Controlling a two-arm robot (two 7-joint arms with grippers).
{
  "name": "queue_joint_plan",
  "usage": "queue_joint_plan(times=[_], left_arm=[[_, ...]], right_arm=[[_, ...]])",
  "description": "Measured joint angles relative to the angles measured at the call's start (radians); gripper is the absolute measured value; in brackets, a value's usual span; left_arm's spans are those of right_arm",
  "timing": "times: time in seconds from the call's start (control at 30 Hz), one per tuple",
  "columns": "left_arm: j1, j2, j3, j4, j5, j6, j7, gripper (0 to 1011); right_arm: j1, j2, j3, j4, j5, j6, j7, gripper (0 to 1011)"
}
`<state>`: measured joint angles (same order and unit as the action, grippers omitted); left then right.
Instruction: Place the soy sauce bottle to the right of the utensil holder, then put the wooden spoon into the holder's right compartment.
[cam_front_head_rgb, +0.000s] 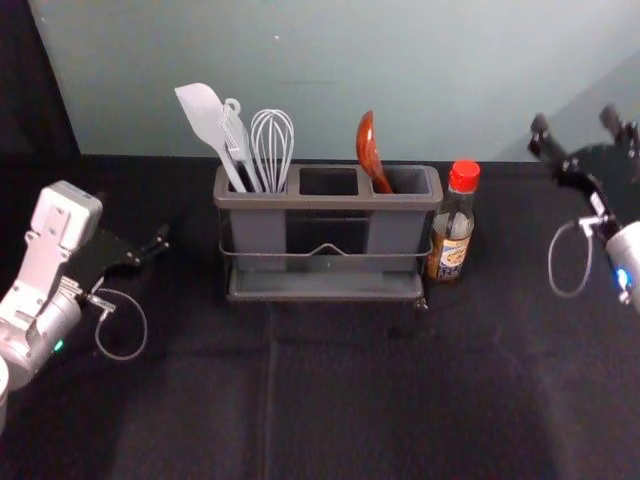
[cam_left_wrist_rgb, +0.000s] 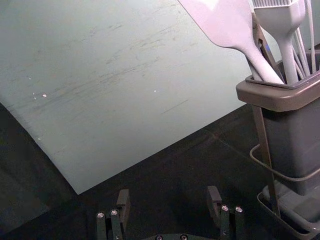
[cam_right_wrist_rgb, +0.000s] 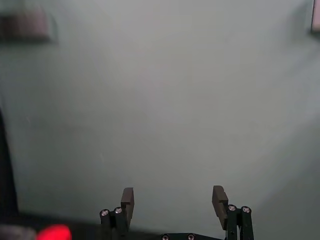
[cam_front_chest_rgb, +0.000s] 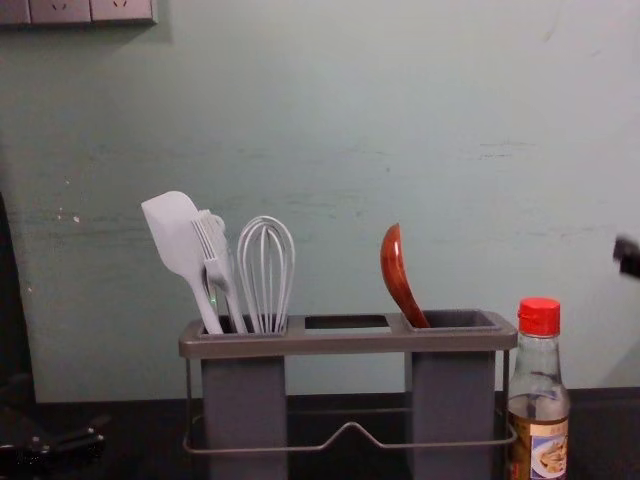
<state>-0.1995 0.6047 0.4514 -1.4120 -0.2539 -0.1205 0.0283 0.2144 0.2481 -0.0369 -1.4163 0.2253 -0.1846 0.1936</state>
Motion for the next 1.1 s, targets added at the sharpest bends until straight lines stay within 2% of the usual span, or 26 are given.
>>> queue_joint_plan(times=[0.13,0.37,0.47,0.67,0.77,0.8,0.9,0.97,1.1], left_arm=[[0.000,0.000,0.000,0.000,0.000,0.000,0.000,1005],[0.000,0.000,0.000,0.000,0.000,0.000,0.000,1005],[0.000,0.000,0.000,0.000,0.000,0.000,0.000,1005],[0.000,0.000,0.000,0.000,0.000,0.000,0.000,1005],[0.000,0.000,0.000,0.000,0.000,0.000,0.000,1005],[0.000,0.000,0.000,0.000,0.000,0.000,0.000,1005],[0.000,0.000,0.000,0.000,0.000,0.000,0.000,1005],[0.000,0.000,0.000,0.000,0.000,0.000,0.000,1005],[0.000,0.000,0.000,0.000,0.000,0.000,0.000,1005]], right_arm=[[-0.014,-0.008,0.000,0.001,-0.032,0.100,-0.034,1003],[-0.053,-0.018,0.005,-0.019,-0.061,0.192,-0.054,1003],[-0.073,-0.017,0.002,-0.028,-0.078,0.198,-0.056,1003],[-0.112,0.001,-0.016,-0.042,-0.149,0.193,-0.062,1002],[-0.118,0.026,-0.031,-0.045,-0.213,0.194,-0.065,1002],[-0.118,0.026,-0.031,-0.045,-0.213,0.194,-0.065,1003],[-0.117,0.045,-0.045,-0.045,-0.264,0.195,-0.065,1003],[-0.115,0.062,-0.059,-0.046,-0.315,0.195,-0.070,1003],[-0.112,0.068,-0.064,-0.046,-0.350,0.191,-0.072,1003]])
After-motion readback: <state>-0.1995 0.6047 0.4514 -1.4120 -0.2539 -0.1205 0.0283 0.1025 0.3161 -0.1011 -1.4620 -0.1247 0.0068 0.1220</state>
